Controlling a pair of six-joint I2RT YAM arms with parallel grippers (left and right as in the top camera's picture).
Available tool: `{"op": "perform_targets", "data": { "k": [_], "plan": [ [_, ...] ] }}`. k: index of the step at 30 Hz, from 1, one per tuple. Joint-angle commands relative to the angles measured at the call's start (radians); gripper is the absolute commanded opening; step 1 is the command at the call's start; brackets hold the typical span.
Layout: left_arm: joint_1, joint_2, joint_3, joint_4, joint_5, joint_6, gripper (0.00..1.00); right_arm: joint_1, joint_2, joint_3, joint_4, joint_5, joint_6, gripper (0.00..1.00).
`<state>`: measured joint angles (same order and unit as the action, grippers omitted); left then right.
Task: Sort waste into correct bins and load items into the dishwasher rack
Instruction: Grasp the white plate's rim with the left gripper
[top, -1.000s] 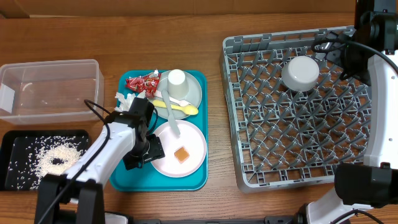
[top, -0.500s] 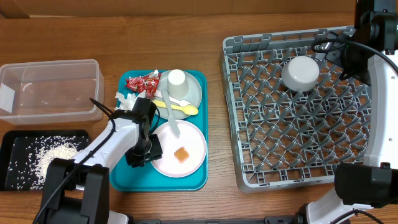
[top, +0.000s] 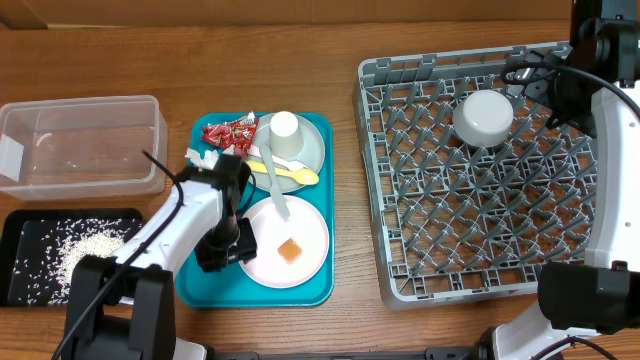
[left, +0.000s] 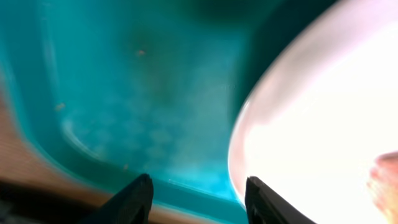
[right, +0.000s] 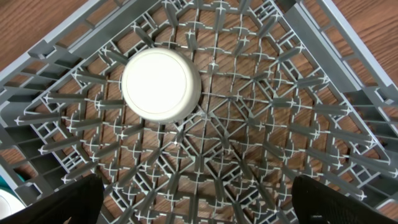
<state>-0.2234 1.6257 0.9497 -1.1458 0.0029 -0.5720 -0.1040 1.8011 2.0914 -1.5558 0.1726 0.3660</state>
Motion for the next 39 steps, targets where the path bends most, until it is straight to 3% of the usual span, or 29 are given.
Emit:
{"op": "perform_targets", "data": {
  "k": [1,7,11,16,22,39],
  "plan": [
    [-0.006,-0.038,0.119,-0.074,-0.043,-0.032,0.52,0.002,-0.009,0.002,0.006,0.01,0.005,1.0],
    [-0.073,-0.13,0.174,-0.101,0.043,0.001,0.54,0.002,-0.009,0.002,0.006,0.01,0.005,1.0],
    [-0.217,-0.142,0.174,-0.045,0.125,0.071,0.6,0.002,-0.009,0.002,0.006,0.01,0.005,1.0],
    [-0.445,-0.113,0.171,0.026,0.088,0.071,0.79,0.002,-0.009,0.002,0.006,0.01,0.005,1.0],
    [-0.57,-0.053,0.171,0.086,0.074,0.098,0.79,0.002,-0.009,0.002,0.006,0.01,0.005,1.0],
    [-0.571,0.159,0.171,0.102,0.077,0.274,0.68,0.002,-0.009,0.003,0.006,0.01,0.005,1.0]
  ]
}}
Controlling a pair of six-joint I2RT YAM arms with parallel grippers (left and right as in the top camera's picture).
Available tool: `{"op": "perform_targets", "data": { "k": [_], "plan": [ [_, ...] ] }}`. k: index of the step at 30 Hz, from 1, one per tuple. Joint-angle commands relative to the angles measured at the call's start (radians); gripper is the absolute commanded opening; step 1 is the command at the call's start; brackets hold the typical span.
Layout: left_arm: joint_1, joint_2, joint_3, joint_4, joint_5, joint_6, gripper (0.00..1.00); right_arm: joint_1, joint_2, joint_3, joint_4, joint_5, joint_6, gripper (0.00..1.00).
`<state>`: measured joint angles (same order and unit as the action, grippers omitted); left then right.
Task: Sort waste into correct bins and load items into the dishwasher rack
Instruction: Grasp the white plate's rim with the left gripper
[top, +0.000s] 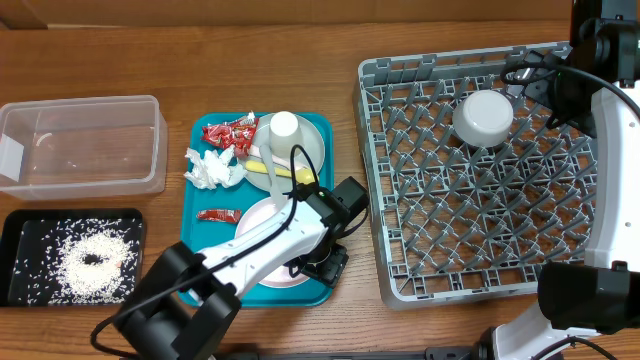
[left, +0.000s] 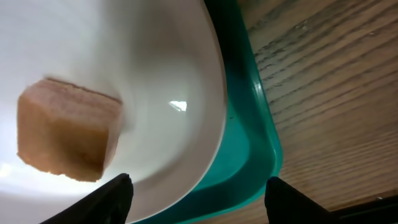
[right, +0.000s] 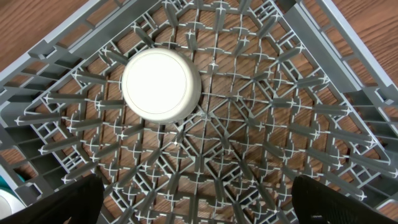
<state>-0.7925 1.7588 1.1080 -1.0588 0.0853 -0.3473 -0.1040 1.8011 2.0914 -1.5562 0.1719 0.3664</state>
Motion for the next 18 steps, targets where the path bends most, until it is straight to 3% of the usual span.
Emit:
{"op": "perform_targets", "data": {
  "k": [1,12,18],
  "plan": [
    [-0.002,0.03,0.013,0.021,-0.006,0.06,0.68,0.002,-0.009,0.002,0.006,0.011,0.005,1.0],
    [0.0,0.085,0.007,0.062,0.003,0.109,0.66,0.002,-0.009,0.002,0.006,0.011,0.005,1.0],
    [0.002,0.085,0.007,0.053,-0.049,0.108,0.51,0.002,-0.009,0.002,0.006,0.011,0.005,1.0]
  ]
}}
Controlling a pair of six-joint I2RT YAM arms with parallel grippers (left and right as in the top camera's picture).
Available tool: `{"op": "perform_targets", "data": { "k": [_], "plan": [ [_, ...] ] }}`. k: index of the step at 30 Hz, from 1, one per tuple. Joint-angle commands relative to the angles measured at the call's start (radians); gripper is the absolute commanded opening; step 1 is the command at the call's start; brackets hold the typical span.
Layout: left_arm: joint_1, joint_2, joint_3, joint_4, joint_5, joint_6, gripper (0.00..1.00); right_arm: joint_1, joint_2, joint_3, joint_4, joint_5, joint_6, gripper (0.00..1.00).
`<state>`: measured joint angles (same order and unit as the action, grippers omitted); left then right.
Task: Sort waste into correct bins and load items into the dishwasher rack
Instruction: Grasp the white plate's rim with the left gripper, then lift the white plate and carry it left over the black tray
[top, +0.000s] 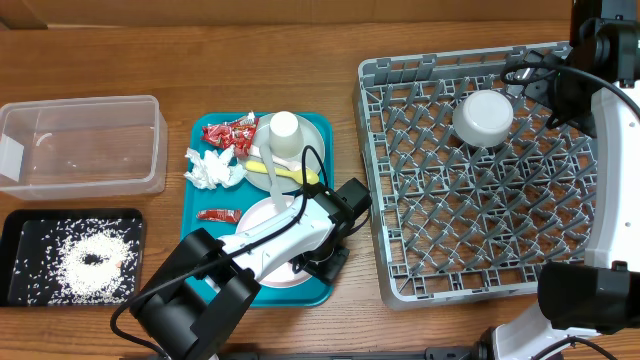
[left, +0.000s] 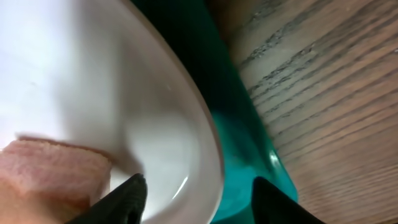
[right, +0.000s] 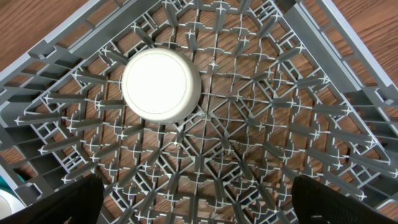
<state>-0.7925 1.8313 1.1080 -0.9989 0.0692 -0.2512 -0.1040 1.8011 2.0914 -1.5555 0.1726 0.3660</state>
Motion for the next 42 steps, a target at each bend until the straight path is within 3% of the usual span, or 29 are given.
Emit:
{"op": "perform_targets", "data": {
  "k": [1,8,12,15,18,33,42],
  "plan": [
    [0.002,0.013,0.007,-0.01,-0.038,0.012,0.51,0.002,-0.009,0.003,0.005,0.01,0.005,1.0],
    [0.003,0.013,0.005,-0.008,-0.054,0.012,0.33,0.002,-0.009,0.002,0.005,0.01,0.005,1.0],
    [0.003,0.013,-0.003,0.01,-0.053,0.013,0.3,0.002,-0.009,0.002,0.005,0.01,0.005,1.0],
    [0.003,0.013,-0.018,0.021,-0.053,0.012,0.22,0.002,-0.009,0.002,0.005,0.01,0.005,1.0],
    [0.003,0.013,-0.019,0.008,-0.054,0.012,0.05,0.002,-0.009,0.003,0.005,0.01,0.005,1.0],
    [0.003,-0.03,0.084,-0.2,-0.019,-0.105,0.04,0.002,-0.009,0.002,0.005,0.01,0.005,1.0],
    [0.003,-0.195,0.107,-0.28,0.038,-0.147,0.04,0.002,-0.009,0.002,0.005,0.01,0.005,1.0]
  ]
}}
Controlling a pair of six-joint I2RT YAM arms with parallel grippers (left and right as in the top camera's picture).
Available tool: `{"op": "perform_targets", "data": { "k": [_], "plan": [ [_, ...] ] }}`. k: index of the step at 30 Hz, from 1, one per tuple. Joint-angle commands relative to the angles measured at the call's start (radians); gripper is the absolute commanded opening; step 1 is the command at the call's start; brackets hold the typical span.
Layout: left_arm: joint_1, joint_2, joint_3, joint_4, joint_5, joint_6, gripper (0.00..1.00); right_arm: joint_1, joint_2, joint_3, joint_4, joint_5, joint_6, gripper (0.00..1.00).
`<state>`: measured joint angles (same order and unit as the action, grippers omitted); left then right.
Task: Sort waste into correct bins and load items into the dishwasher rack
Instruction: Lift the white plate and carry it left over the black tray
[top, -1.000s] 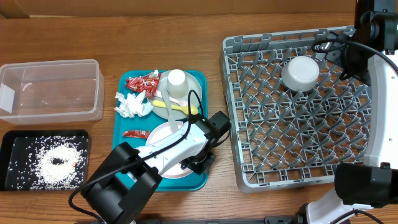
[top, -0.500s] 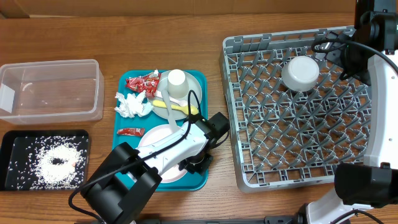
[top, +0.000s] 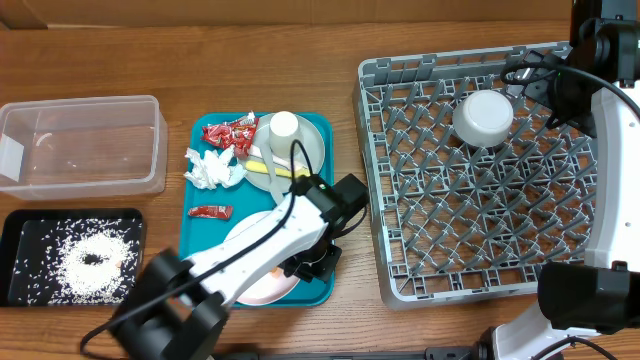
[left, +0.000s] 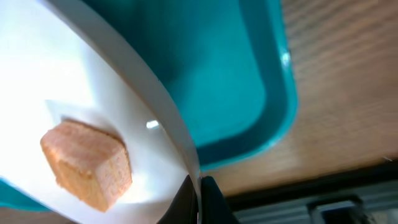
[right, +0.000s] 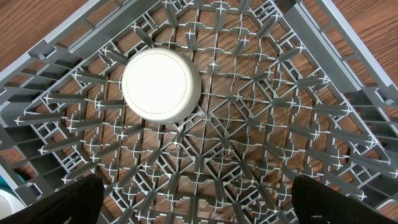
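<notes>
A white plate (top: 250, 268) carrying a tan food cube (left: 87, 165) sits at the front of the teal tray (top: 196, 235). My left gripper (left: 198, 188) is shut on the plate's right rim, which stands thin between the two fingers; the tray's corner (left: 261, 93) shows below it. A red packet (top: 228, 132), a crumpled tissue (top: 210, 168) and a small red wrapper (top: 208, 211) lie on the tray. A white cup (top: 285, 128) stands on a small plate with a yellow spoon (top: 290, 173). My right gripper (right: 196, 205) hangs open above the grey dishwasher rack (right: 267, 112).
A white bowl (top: 483, 118) sits upside down in the rack (top: 400, 260). A clear plastic bin (top: 80, 145) stands at the back left, and a black tray with rice (top: 30, 290) lies in front of it. Bare wood separates tray and rack.
My left gripper, then open astride the plate's right rim, has shut on it. The plate has shifted a little left and forward on the tray. The right arm is unchanged.
My left gripper was open at the plate's left edge on the tray. Then it was at the plate's right side, still open, and the small red wrapper showed. It then straddled the rim and now grips it. The right gripper stayed open over the rack.
</notes>
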<state>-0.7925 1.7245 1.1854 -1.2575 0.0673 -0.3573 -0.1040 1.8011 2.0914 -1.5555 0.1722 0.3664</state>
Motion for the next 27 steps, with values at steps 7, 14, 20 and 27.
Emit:
{"op": "perform_targets", "data": {
  "k": [7,14,20,27],
  "plan": [
    [0.003,-0.217,0.03,-0.066,0.057,-0.045,0.04,0.002,-0.009,0.002,0.005,0.01,0.005,1.0],
    [0.087,-0.325,0.047,-0.106,0.056,-0.05,0.04,0.002,-0.009,0.002,0.005,0.01,0.005,1.0],
    [0.257,-0.356,0.082,-0.183,0.019,-0.031,0.04,0.002,-0.009,0.002,0.005,0.01,0.005,1.0],
    [0.533,-0.355,0.103,-0.253,-0.026,-0.03,0.04,0.002,-0.009,0.003,0.005,0.011,0.005,1.0]
  ]
}}
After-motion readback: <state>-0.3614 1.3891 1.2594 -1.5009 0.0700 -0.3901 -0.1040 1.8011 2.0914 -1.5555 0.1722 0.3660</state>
